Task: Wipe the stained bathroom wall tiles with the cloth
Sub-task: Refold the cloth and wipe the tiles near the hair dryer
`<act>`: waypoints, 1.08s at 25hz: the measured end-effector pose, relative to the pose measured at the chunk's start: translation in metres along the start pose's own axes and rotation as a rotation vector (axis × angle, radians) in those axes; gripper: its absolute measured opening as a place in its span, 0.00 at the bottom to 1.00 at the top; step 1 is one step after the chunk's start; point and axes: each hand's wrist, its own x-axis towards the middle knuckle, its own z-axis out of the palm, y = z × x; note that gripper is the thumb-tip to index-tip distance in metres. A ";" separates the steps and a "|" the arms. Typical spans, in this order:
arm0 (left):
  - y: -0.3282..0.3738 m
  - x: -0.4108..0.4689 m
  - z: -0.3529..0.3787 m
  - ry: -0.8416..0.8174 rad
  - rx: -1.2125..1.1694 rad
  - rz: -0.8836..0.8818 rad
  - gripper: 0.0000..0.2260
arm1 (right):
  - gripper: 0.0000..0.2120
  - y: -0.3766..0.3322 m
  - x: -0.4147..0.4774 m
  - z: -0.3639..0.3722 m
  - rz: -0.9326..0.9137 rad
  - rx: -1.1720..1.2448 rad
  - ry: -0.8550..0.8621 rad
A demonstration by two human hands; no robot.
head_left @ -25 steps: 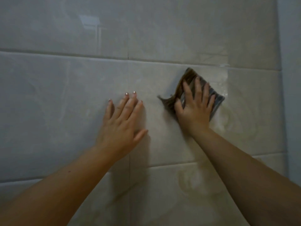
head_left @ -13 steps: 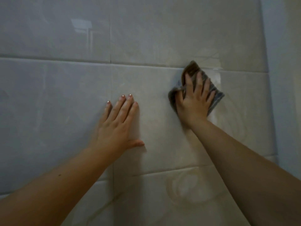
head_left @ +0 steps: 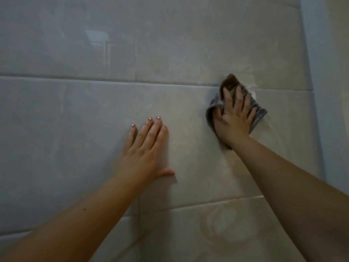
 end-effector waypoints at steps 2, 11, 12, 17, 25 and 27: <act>-0.001 0.002 -0.001 0.021 -0.028 0.014 0.48 | 0.30 -0.020 -0.026 0.003 -0.001 -0.024 -0.033; -0.067 -0.073 -0.015 0.207 -0.169 0.122 0.27 | 0.29 -0.144 -0.047 0.019 0.017 0.002 -0.082; -0.073 -0.078 -0.013 0.232 -0.199 0.113 0.25 | 0.30 -0.160 -0.053 0.022 -0.059 -0.009 -0.084; -0.088 -0.087 -0.008 0.337 -0.336 0.044 0.22 | 0.30 -0.162 -0.114 0.041 -0.342 -0.022 -0.009; -0.046 -0.098 -0.005 0.271 -0.319 0.074 0.23 | 0.30 -0.049 -0.217 0.059 -0.593 -0.098 0.088; -0.033 -0.092 -0.003 0.248 -0.285 0.071 0.22 | 0.29 -0.007 -0.197 0.053 -0.483 -0.112 0.114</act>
